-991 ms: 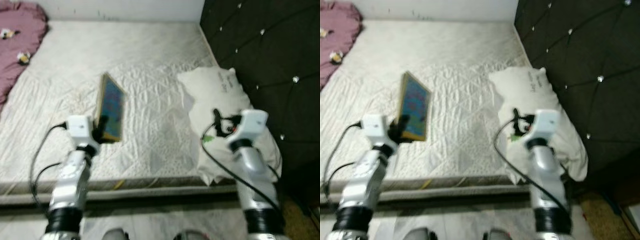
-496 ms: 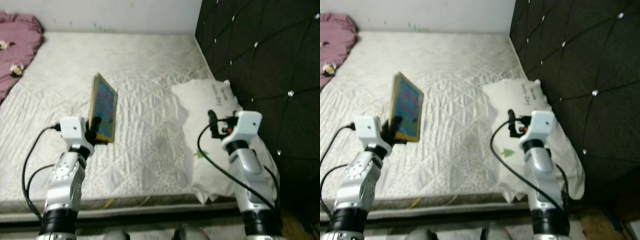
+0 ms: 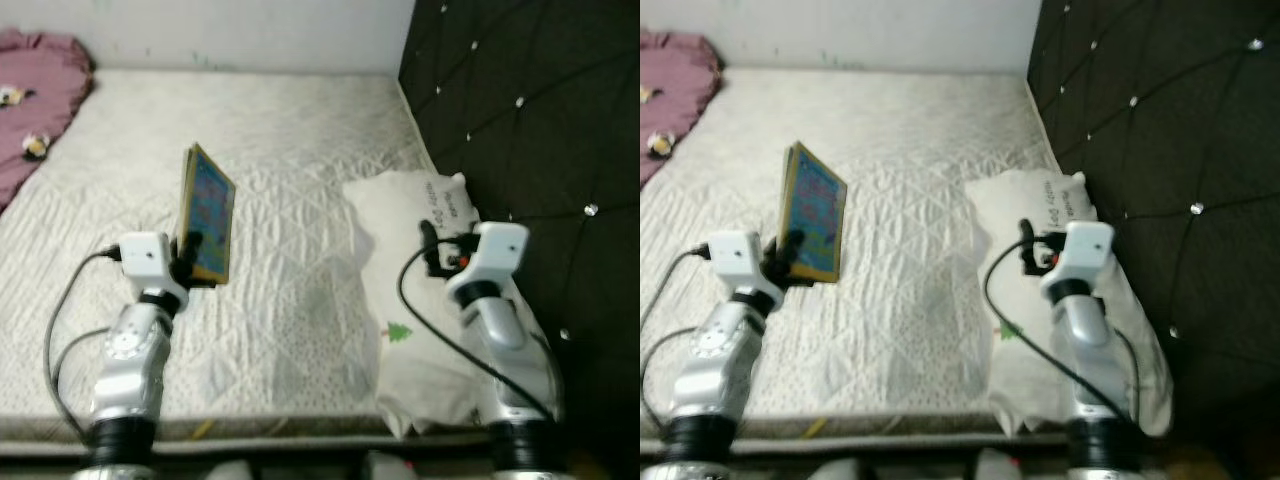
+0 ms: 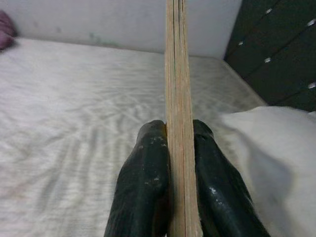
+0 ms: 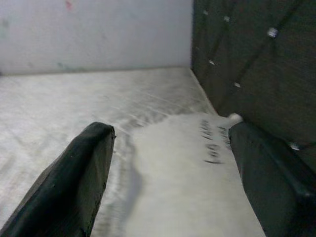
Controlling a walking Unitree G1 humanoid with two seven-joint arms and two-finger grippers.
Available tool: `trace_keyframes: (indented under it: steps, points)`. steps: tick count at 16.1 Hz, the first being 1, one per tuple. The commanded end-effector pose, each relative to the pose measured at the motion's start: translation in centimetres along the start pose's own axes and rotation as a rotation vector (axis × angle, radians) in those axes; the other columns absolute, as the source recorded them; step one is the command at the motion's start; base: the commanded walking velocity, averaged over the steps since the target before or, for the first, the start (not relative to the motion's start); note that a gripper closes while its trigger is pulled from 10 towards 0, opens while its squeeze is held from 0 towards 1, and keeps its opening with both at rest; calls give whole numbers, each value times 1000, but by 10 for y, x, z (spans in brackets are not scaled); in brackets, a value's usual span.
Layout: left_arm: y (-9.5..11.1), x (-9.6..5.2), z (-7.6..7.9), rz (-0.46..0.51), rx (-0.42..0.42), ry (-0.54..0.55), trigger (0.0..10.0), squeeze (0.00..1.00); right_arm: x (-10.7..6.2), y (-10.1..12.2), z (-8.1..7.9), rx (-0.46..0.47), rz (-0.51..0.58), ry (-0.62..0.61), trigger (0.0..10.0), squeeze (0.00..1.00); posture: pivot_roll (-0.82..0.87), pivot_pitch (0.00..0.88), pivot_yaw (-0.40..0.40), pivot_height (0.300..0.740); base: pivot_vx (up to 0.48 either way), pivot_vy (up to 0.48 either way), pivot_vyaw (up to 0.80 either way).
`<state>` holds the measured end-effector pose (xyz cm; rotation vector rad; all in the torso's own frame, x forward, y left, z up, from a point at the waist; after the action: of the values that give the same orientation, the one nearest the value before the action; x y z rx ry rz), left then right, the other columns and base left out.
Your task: Clean up the room
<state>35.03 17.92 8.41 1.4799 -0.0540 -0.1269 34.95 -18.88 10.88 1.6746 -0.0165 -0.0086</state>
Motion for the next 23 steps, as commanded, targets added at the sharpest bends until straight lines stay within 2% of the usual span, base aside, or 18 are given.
trace_keyframes:
  steps: [1,2,3,4,8,15,18,23]
  points:
    - [11,3,6,39,19,-32,10000,0,2,5,-1,5,15,-1,10000,0,-45,44,-11,740,266,0,0]
    - [11,3,6,39,19,-32,10000,0,2,5,-1,5,15,-1,10000,0,-45,44,-11,740,266,0,0]
    - [-4,-2,-1,-38,21,38,10000,0,-6,6,0,-4,11,-3,10000,0,-49,82,-7,740,0,0,0]
    - [-11,-6,-5,-71,25,71,10000,0,-10,7,1,-6,9,-3,10000,0,-49,77,-7,740,0,0,0]
    - [-17,-10,-5,-83,13,77,10000,0,-13,2,-1,-5,-5,5,10000,0,-49,56,-9,740,0,0,0]
    - [-19,-8,-4,-104,1,84,10000,0,-11,5,0,-2,-4,3,10000,0,-48,60,-19,740,0,0,0]
    - [-17,-7,-2,-105,-21,68,10000,0,-12,4,-1,3,-8,-1,10000,0,-48,65,-18,710,0,0,-413]
    - [-15,-6,2,-104,-3,55,10000,0,-11,7,0,1,-2,-5,10000,0,-54,79,-17,671,0,0,0]
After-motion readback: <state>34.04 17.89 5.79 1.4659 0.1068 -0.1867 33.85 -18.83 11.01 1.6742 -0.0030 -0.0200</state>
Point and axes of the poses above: a point about 5 cm out from each wrist's last joint towards the gripper, its own x axis pointing out of the wrist towards the gripper, its own y axis along the axis of the wrist's last joint, z = x × y, the point moved 6 cm from there along x, pointing out of the wrist towards the gripper, and after that the axes turned 2 degrees about x, right-handed, at the moved point
